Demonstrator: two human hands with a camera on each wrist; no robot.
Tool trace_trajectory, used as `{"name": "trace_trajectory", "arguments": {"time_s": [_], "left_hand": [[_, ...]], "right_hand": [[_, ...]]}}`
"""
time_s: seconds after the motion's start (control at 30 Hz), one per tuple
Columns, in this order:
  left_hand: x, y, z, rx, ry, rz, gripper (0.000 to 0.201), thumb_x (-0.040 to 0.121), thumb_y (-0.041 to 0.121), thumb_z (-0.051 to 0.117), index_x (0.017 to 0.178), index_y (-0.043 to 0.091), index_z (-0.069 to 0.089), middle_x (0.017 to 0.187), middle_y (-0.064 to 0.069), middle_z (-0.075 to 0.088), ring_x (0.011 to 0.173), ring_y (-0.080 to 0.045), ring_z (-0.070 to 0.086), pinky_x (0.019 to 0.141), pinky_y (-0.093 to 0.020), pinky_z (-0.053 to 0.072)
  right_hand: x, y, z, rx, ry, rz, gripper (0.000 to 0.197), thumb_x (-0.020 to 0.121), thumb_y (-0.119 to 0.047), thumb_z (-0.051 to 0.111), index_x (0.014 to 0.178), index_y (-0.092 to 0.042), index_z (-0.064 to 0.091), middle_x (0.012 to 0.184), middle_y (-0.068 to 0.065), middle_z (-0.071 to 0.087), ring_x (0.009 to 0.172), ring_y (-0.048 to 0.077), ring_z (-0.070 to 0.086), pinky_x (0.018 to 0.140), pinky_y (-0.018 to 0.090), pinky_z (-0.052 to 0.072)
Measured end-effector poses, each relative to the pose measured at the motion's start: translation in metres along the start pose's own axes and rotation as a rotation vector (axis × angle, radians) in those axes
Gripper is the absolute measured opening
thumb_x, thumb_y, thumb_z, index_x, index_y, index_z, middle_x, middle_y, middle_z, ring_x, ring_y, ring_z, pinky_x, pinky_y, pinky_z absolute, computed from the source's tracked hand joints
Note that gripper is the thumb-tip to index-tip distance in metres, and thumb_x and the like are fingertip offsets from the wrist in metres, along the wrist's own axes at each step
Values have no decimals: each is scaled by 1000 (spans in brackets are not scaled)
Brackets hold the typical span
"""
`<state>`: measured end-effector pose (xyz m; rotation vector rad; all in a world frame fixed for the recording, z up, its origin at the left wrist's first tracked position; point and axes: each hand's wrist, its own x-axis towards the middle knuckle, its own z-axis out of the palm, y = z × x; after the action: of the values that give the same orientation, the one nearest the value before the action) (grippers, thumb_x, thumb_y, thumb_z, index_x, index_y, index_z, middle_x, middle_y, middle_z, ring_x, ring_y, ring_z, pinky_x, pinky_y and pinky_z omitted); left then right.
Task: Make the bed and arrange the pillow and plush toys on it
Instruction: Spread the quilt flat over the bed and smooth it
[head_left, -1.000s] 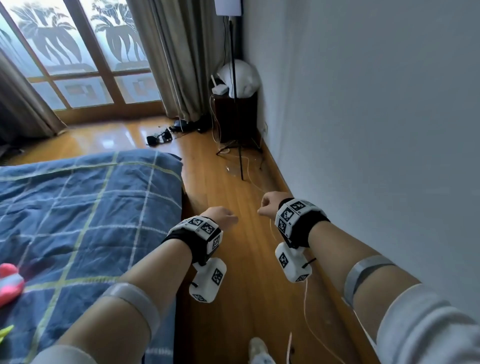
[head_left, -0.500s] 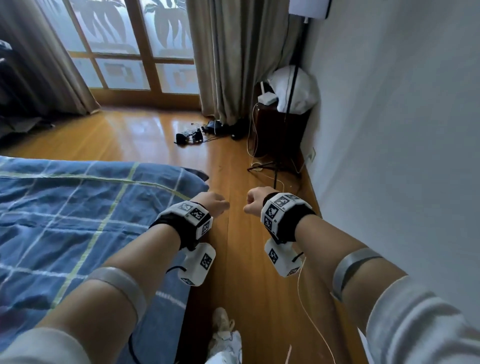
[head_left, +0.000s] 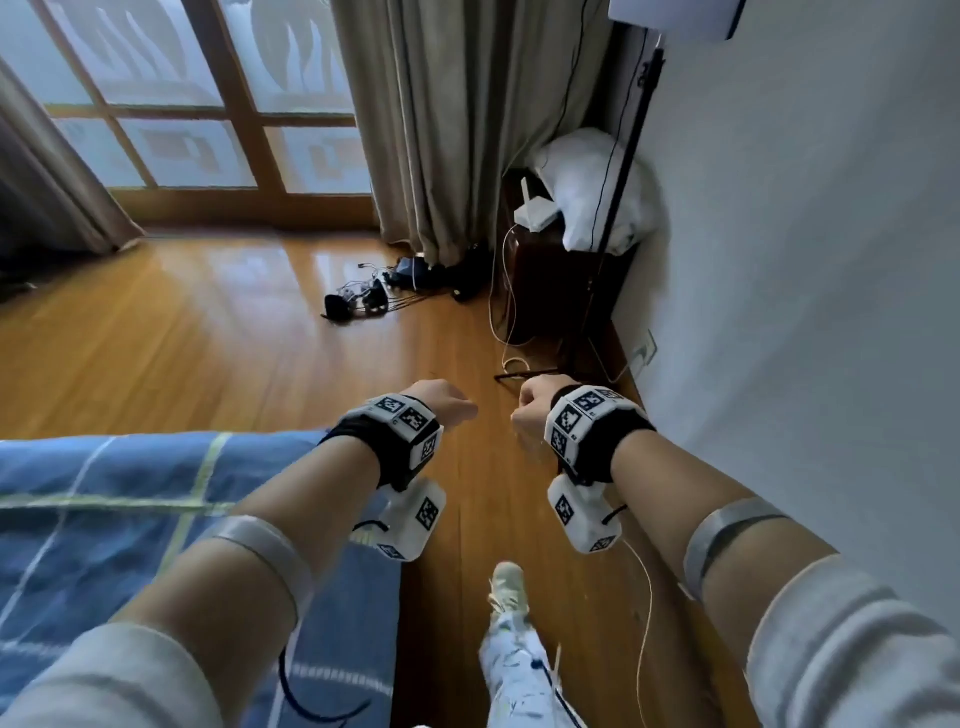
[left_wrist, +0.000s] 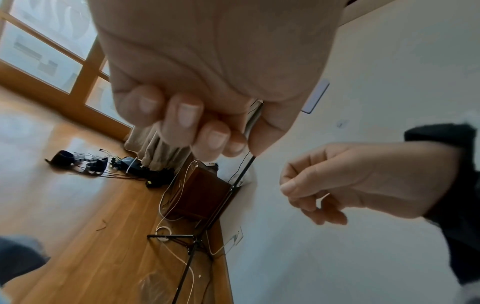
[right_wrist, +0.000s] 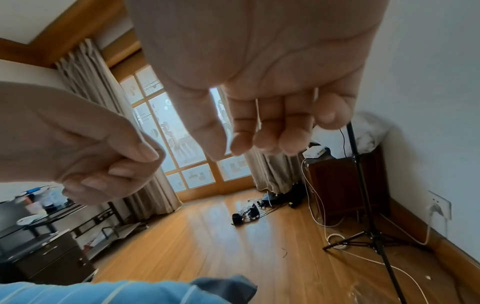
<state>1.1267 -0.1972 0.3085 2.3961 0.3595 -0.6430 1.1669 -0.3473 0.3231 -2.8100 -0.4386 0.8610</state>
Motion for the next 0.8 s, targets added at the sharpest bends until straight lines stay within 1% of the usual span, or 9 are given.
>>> {"name": "trace_trajectory", "arguments": {"time_s": [0.17,0.27,0.33,0.47,0.53,0.6,0.67,0.73,0.8], "left_hand": [[113,29,-61,-32,41,15,36,80,21,51,47,14,40,51,-2,41,48,-18,35,62,-28,33],[173,45,-109,-32,50,-3,35,79,22,52,47,14,41,52,-3,41,49,-18,35,64,-30,33],[209,46,-144,-41,100,-9,37,80,22,52,47,16,39,52,-2,38,48,-17,33,63,-29,31],[257,14,-205,-68,142,-89,38,83,20,52,49,15,35,53,-2,34,49,-16,29,54,-27,22],[280,-13,-238,-85,157,-155,40,84,19,51,49,15,33,52,-1,32,49,-17,27,52,-27,19],[307,-40,-271,-78,148,-220,40,83,22,50,49,15,31,52,-1,31,50,-17,26,52,-27,19],[335,-60,-306,-119,185,-268,40,83,19,51,49,15,29,52,-1,29,49,-16,24,51,-27,17],[365,-75,-344,-183,252,-282,40,83,14,50,50,14,27,51,-1,29,48,-15,23,49,-26,16],[387,-85,-382,-212,255,-277,38,85,14,49,52,11,30,46,1,32,48,-16,22,47,-25,15]], "right_hand": [[117,0,-66,91,27,3,14,85,-27,55,93,-15,58,96,5,57,88,19,53,72,27,41],[181,-9,-112,104,-8,-7,20,86,-28,56,100,-14,61,99,7,59,95,21,57,74,25,41],[226,-23,-145,85,-4,-28,24,87,-28,56,103,-13,62,106,9,62,99,23,58,75,25,41],[312,-75,-192,-12,-50,-122,32,89,-29,54,113,-9,61,117,10,62,109,26,57,85,27,45],[355,-114,-205,-74,-78,-207,27,87,-30,55,104,-10,62,107,10,61,107,26,58,80,29,45],[397,-153,-212,-133,-96,-285,18,84,-29,56,90,-13,60,91,7,58,91,23,58,70,26,41],[436,-190,-218,-203,-114,-357,14,84,-28,56,83,-14,56,81,5,54,82,21,52,68,25,37],[475,-227,-229,-258,-116,-409,15,83,-28,55,79,-14,51,72,2,50,80,21,51,67,26,36],[508,-260,-245,-297,-132,-420,15,84,-28,54,76,-16,50,69,2,47,82,21,51,66,26,35]]}}
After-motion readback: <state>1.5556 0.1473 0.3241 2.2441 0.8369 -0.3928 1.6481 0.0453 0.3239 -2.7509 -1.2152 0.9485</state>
